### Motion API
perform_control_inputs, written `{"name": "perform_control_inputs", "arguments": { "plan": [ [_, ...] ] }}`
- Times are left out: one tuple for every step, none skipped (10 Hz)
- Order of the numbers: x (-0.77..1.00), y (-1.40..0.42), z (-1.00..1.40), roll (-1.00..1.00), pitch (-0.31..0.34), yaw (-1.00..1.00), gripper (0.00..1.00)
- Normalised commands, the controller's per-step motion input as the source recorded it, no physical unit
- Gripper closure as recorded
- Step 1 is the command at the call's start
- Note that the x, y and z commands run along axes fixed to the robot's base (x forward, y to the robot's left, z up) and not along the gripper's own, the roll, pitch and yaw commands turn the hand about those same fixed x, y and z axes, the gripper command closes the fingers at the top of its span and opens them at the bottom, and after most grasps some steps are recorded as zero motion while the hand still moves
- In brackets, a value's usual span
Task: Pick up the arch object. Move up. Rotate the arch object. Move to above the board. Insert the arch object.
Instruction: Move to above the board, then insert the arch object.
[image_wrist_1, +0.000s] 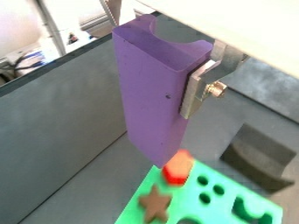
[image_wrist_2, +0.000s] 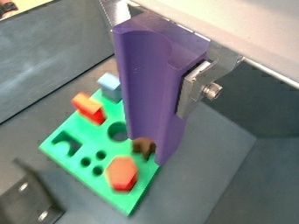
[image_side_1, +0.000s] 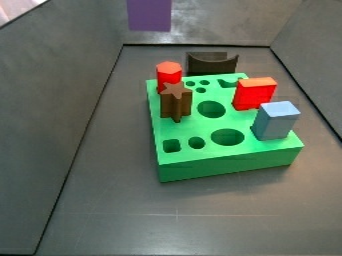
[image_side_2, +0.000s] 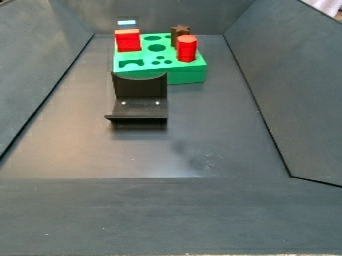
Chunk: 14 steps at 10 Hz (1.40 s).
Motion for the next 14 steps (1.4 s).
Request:
{"name": "perform_control_inputs", "arguments": {
  "plan": [
    [0.20,-0.58,0.08,0.02,0.123,0.01,1.00],
    [0.14,-0.37,0.06,0.03,0.116,0.01,1.00],
    [0.00,0.08,0.00,-0.06,0.000,0.00,1.00],
    [0.43,0.30,0.00,0.04,0.107,0.29,1.00],
    [0.91,0.32,-0.01,0.04,0.170,0.12,1.00],
    [0.89,0.27,-0.02,0.07,0.131,0.20,1.00],
    [1.00,0.17,0.00,0.16,0.163,0.19,1.00],
    [1.00,0.12,-0.03,0.17,0.206,0.21,1.00],
    [1.00,0.06,-0.07,0.12,0.217,0.15,1.00],
    [1.00,0.09,-0.02,0.08,0.163,0.14,1.00],
    [1.00,0.08,0.00,0.06,0.149,0.13,1.00],
    [1.00,0.07,0.00,0.00,0.147,0.07,1.00],
    [0.95,0.07,0.00,0.00,0.084,0.03,1.00],
    [0.98,0.08,0.00,0.01,0.076,0.09,1.00]
  ]
}}
